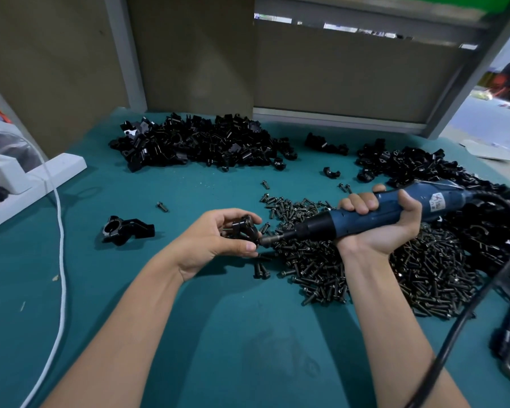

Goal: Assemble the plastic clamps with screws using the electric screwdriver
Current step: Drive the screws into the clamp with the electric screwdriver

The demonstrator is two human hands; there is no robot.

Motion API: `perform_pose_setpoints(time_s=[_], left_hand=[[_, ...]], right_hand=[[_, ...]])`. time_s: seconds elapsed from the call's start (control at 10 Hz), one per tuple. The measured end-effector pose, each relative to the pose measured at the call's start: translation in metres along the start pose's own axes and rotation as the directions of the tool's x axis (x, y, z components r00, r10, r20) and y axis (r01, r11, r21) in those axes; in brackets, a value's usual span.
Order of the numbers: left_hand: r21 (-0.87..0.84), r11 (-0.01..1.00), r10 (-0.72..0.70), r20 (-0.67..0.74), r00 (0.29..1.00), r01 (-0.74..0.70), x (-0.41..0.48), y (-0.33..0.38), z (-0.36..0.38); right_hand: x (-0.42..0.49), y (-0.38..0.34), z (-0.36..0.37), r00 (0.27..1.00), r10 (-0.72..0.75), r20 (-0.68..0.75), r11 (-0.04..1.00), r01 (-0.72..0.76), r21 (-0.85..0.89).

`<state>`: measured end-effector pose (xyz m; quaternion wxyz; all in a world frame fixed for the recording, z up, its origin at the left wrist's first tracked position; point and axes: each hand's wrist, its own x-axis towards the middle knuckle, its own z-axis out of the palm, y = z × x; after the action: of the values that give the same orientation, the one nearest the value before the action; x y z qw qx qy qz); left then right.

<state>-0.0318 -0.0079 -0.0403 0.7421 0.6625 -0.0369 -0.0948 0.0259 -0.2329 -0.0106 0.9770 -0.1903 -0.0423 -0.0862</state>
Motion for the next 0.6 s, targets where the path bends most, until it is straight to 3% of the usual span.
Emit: perform_pose_setpoints(time_s=[0.6], left_hand=[[-0.072,0.997,0.015,0.014,1.0,-0.014,0.0022,-0.0011,-0.0005]], right_hand=[[0.0029,-0.0005,-0.0014,0.999,-0.019,-0.032,1.0,0.019,0.009]])
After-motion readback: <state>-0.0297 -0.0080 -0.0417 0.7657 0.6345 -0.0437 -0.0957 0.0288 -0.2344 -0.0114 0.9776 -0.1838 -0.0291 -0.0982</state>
